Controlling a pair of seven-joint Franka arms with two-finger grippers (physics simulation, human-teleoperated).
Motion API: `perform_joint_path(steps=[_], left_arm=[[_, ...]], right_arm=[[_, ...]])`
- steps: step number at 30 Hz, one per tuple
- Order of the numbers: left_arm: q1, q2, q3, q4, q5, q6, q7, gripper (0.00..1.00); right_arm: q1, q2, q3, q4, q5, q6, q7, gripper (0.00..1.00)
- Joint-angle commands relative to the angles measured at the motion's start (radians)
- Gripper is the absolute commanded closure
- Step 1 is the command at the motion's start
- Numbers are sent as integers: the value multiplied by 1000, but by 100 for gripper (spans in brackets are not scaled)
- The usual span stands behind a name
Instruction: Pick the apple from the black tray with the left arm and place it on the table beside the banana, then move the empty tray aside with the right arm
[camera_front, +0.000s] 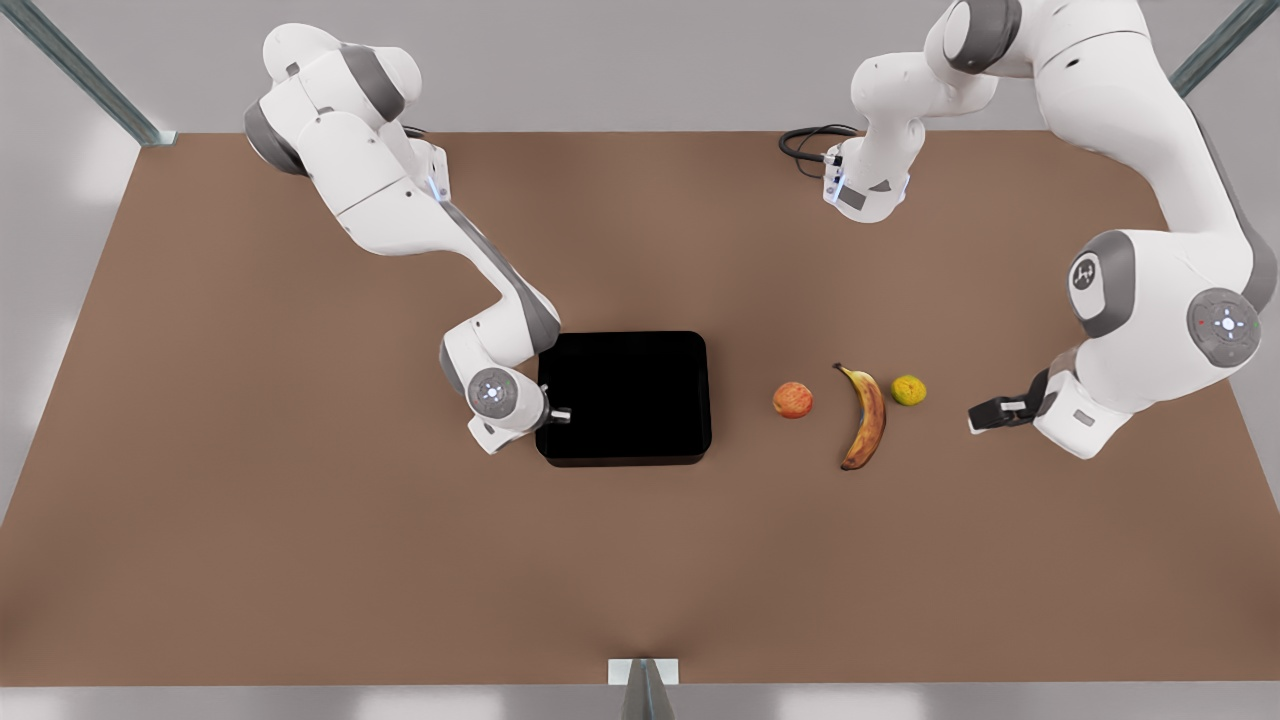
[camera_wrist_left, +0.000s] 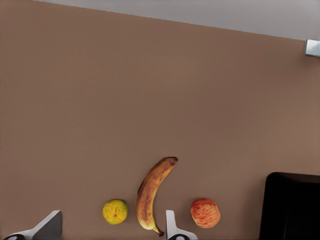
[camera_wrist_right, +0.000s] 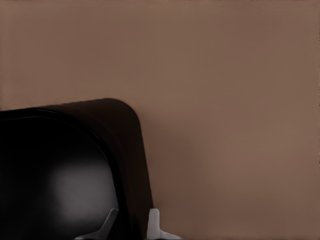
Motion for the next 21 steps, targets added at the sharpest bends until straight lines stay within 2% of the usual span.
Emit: perform_joint_path(steps=[1,8,16,21], left_arm=[[-9,-1,-3,-1,4,0,41,0],[-78,-15,-8,-16,48,-56,-11,0],[-124,8,-8,-4,102,3,-177,0],[-170,2,-3,0,103,-68,-192,0]], right_arm=[[0,-2,0,1,1,2,10,67],[-8,-34,-1,8,2,-8,-2,71],[-10,-42,-1,8,4,-15,-11,85],[-22,-106,-6,29,7,-135,-97,89]])
